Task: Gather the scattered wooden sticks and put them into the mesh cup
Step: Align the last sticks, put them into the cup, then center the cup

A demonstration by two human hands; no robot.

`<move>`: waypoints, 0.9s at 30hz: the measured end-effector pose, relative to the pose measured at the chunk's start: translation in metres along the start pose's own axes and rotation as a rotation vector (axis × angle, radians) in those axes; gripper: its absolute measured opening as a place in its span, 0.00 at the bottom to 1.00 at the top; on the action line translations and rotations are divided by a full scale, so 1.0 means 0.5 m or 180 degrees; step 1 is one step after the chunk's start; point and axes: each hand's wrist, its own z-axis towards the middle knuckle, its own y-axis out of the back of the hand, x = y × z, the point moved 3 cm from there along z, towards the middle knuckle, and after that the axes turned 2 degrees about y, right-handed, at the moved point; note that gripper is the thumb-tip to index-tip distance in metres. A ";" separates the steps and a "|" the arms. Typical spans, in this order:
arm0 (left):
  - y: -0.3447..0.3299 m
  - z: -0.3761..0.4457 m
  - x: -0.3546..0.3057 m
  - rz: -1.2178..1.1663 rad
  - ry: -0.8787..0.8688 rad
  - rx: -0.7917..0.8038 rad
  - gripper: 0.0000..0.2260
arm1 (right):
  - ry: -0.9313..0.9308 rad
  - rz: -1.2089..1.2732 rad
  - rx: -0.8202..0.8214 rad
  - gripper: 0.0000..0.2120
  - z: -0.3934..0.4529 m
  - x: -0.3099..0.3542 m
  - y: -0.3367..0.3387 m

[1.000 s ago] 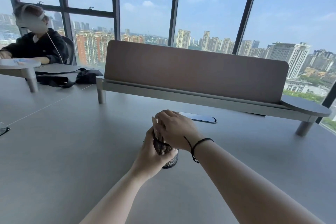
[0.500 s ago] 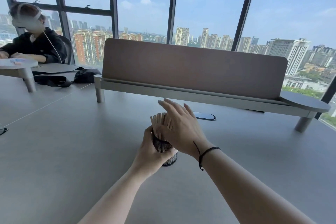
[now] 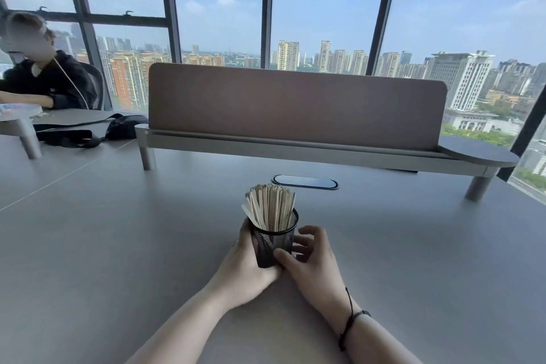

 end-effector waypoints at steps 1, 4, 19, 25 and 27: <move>-0.001 -0.002 0.004 -0.0006 0.0047 0.0032 0.36 | -0.0067 0.0098 0.0011 0.21 0.007 -0.010 0.010; 0.003 0.001 0.015 -0.0070 0.0277 -0.0110 0.37 | -0.0140 0.0030 -0.0124 0.13 0.026 -0.027 0.049; -0.031 0.054 -0.005 0.0232 0.0439 -0.0940 0.39 | -0.0023 -0.0461 0.0396 0.16 0.037 -0.019 0.044; -0.054 0.108 -0.015 0.0819 0.0658 -0.1167 0.39 | 0.0090 -0.0902 0.0323 0.20 0.028 -0.008 0.045; -0.061 0.133 -0.008 0.0843 0.0712 -0.1104 0.39 | 0.0115 -0.0943 0.0327 0.22 0.028 -0.011 0.047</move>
